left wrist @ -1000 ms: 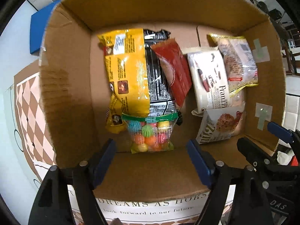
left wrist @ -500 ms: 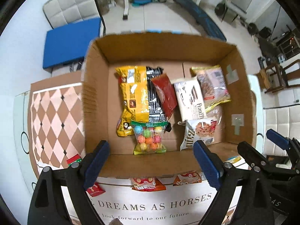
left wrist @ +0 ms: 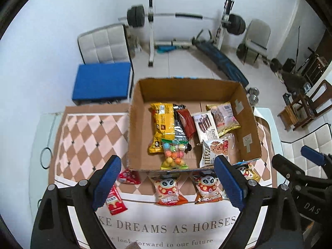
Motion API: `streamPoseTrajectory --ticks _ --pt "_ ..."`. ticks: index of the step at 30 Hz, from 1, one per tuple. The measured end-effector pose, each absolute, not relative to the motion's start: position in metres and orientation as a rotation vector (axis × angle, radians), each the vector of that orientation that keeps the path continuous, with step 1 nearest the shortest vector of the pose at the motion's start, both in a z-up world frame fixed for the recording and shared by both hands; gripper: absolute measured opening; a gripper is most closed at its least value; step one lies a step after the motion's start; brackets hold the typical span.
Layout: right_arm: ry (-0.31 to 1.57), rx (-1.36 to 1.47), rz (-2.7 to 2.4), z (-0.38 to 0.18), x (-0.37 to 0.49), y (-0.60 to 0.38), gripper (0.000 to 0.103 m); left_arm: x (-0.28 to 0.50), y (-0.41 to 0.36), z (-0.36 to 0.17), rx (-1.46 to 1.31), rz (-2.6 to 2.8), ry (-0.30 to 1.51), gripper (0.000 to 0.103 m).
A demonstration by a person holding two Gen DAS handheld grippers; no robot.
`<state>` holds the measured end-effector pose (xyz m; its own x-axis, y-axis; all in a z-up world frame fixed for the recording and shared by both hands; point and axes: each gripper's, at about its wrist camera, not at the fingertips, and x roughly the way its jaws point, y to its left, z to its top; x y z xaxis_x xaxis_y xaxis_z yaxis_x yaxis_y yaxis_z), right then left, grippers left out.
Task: Organize snacks
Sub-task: 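Open both tools to release the packs in the box and withdraw, then grasp a panda chip bag with the left tool while the right tool grasps another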
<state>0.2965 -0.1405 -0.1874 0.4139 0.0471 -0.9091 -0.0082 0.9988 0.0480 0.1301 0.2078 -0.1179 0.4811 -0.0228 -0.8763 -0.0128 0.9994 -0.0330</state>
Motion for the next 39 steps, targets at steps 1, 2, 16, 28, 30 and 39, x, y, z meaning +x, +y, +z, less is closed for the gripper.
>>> streamPoseTrajectory --ticks 1,2,16,28,30,39 --pt "1.124 0.028 0.026 -0.182 0.289 -0.14 0.093 0.121 0.208 -0.112 -0.03 -0.007 1.044 0.092" --pt "1.108 0.028 0.023 -0.178 0.282 -0.141 0.094 0.114 0.208 -0.108 -0.022 -0.002 1.027 0.092" --pt "1.136 0.19 0.046 -0.177 0.221 -0.152 0.096 0.065 0.22 -0.109 -0.034 0.065 0.999 0.092" --pt "1.333 0.338 0.053 -0.343 0.259 -0.144 0.096 0.104 0.257 -0.274 -0.304 0.063 1.422 0.092" --pt "1.345 0.364 0.072 -0.364 0.266 -0.14 0.093 0.112 0.256 -0.294 -0.354 0.055 1.457 0.092" --pt "1.449 0.318 0.112 -0.431 0.297 -0.112 0.036 0.146 0.238 -0.339 -0.358 0.03 1.525 0.092"
